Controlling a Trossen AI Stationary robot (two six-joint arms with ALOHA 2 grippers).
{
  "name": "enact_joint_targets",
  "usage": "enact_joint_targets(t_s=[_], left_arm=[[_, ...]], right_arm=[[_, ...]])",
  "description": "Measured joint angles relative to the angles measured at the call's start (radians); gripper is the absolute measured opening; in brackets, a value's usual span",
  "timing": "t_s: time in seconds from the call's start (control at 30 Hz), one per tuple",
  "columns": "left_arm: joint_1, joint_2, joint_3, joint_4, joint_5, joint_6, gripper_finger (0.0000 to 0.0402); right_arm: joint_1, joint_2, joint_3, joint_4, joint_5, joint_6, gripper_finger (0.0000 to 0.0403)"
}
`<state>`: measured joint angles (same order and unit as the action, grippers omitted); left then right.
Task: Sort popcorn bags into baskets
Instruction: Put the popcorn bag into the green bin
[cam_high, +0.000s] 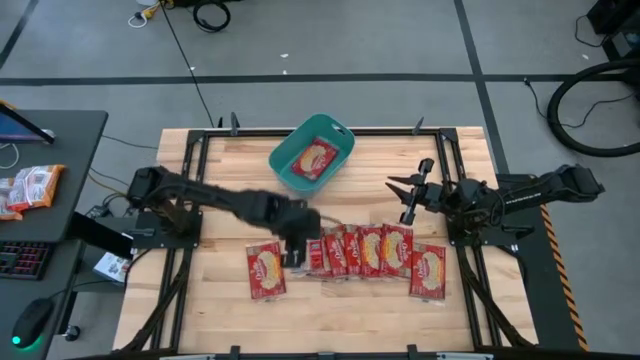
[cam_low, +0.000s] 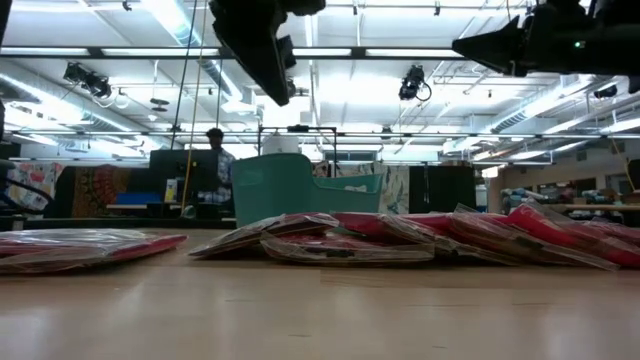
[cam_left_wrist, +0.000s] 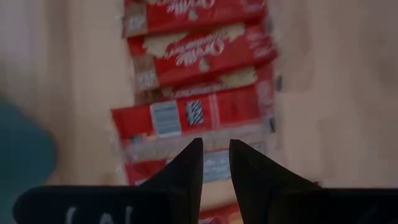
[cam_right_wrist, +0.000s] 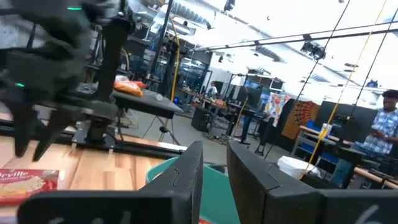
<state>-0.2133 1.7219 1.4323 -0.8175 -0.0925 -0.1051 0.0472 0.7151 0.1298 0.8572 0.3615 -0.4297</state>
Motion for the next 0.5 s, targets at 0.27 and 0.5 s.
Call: enact_joint_targets(t_s=[0.27, 0.5], left_arm=[[-0.177, 0.064, 0.001, 0.018, -0.255, -0.142, 0.0154], [-0.216, 0.183, 0.001, 0.046, -0.263, -0.278, 0.0208]], right_arm=[[-0.061, 0.003, 0.003, 0.003, -0.061, 0.006, 0.0078], [-0.092, 0.013, 0.003, 0.002, -0.108, 0.055, 0.0078]])
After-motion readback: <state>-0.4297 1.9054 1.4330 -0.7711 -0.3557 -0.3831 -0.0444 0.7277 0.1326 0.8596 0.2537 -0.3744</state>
